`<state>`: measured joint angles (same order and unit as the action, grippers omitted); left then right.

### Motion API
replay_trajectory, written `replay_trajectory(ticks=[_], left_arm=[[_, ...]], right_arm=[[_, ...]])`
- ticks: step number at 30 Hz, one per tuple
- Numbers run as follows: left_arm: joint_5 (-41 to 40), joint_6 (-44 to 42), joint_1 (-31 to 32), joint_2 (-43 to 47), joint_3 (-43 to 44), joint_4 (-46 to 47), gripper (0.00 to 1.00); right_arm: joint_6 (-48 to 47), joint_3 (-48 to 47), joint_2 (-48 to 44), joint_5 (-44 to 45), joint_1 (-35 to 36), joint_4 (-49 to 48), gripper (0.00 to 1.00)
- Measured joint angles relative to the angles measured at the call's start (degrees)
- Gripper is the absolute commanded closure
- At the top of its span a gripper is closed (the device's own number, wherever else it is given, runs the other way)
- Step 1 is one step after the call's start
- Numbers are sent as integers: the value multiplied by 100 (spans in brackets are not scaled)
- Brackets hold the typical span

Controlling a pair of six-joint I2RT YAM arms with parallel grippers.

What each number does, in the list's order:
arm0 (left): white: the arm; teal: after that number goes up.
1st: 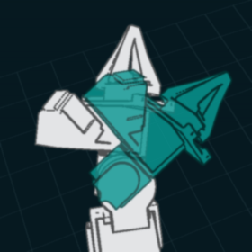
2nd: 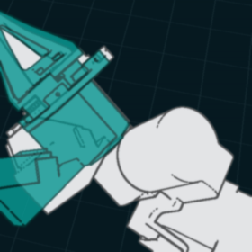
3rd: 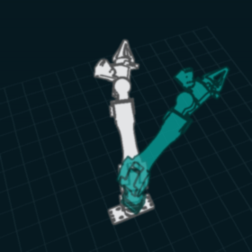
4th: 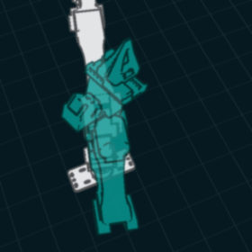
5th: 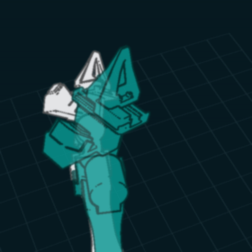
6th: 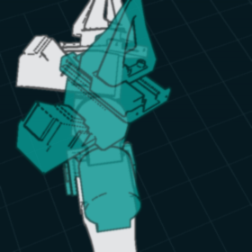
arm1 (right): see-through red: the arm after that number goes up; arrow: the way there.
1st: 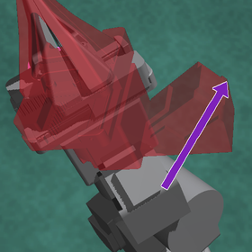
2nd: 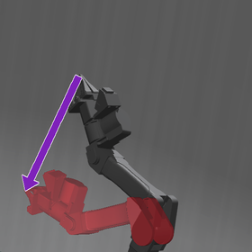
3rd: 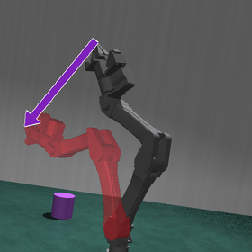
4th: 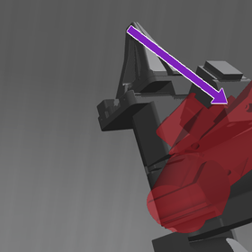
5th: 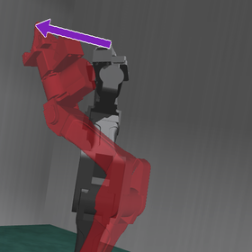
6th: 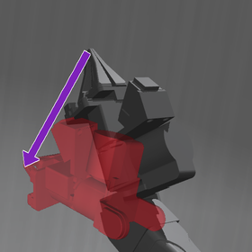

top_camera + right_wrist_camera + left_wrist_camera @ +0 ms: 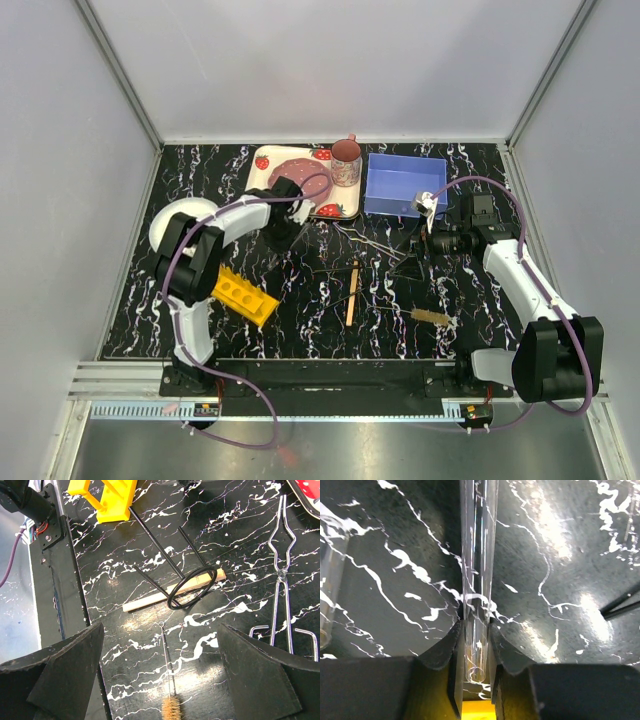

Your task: Organize the chemistry lab equipment

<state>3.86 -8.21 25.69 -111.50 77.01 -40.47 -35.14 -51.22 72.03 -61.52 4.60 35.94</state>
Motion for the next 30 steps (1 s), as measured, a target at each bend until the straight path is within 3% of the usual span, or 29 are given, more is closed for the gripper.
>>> replay_trajectory(ticks=[16, 20, 25, 30], left_arm=[[380, 450, 120, 1945, -610, 111, 91], [1204, 684, 120, 2505, -758, 96, 90], [2841, 1408, 129, 2857, -1117, 236, 90], [4054, 2291, 258, 3008, -1639, 684, 89]], right_arm=[[-721, -179, -20, -168, 0, 568, 0], [-1821, -946, 11, -264, 0, 1414, 0], [-3591, -2173, 238, -398, 111, 2704, 0], [-4540, -2850, 492, -50, 1019, 3335, 0]])
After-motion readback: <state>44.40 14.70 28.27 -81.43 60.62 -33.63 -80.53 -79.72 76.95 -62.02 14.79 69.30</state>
